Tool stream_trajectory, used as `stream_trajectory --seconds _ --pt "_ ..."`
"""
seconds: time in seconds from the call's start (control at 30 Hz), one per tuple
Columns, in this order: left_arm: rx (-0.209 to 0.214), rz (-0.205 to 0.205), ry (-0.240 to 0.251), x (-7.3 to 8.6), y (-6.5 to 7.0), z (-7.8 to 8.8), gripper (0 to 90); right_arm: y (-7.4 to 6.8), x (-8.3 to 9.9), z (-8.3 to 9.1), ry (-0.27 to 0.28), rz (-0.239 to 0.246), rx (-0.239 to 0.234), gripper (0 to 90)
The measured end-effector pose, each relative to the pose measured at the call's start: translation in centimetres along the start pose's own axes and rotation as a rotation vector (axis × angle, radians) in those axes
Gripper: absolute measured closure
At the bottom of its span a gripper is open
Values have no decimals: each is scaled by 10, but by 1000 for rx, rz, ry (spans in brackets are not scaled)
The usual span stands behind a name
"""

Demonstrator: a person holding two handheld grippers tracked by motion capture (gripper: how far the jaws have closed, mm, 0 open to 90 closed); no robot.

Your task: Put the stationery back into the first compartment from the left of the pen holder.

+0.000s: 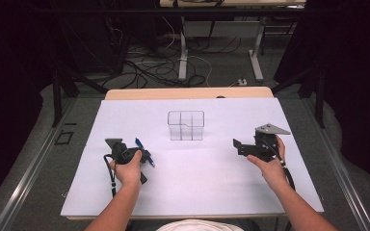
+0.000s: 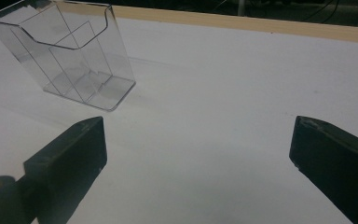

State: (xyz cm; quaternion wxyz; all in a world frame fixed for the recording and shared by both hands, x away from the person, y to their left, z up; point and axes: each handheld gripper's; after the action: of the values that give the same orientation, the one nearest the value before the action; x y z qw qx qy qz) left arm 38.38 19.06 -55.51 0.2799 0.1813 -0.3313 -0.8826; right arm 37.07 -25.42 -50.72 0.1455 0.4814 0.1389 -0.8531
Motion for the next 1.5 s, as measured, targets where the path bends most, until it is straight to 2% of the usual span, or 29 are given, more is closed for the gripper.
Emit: stream_trajectory --seconds 0.1,0.13,0.33,0.53,0.73,0.97,1.07,1.3,1.4,1.5 --pt "-16 3 8 2 2 -1 741 0 0 0 -3 1 2 36" --pt "-29 -1 -5 1 1 0 761 0 0 0 -4 -1 1 36" --pt "-29 6 6 2 1 -1 792 0 0 -1 -6 1 5 39" --pt "17 18 1 -1 -5 0 795 0 1 -1 -7 -2 1 42" --pt "36 16 -14 -3 -6 1 795 0 1 -2 -8 2 1 44" --pt "52 -20 -25 -5 -7 4 795 0 1 -2 -8 4 2 46" --pt "57 -22 -17 -6 -6 5 795 0 1 -2 -9 5 0 46" --pt "64 -100 3 -10 -2 15 795 -1 1 -1 -6 7 -1 56" --pt "75 -138 9 -11 1 19 795 -2 1 -1 2 18 -7 69" --pt "92 -181 24 -13 5 25 795 -6 0 0 18 50 -15 95"
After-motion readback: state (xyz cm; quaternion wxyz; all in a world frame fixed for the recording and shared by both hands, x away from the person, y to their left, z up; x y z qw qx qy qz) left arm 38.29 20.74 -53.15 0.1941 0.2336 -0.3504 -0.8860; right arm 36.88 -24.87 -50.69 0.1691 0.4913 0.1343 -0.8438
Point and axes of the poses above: each handheld gripper's, and its own axes: z roughly backward along the jaws, x roughly out of its underside, y roughly to its right, and after that the axes turned 1 degree about -y, right-handed
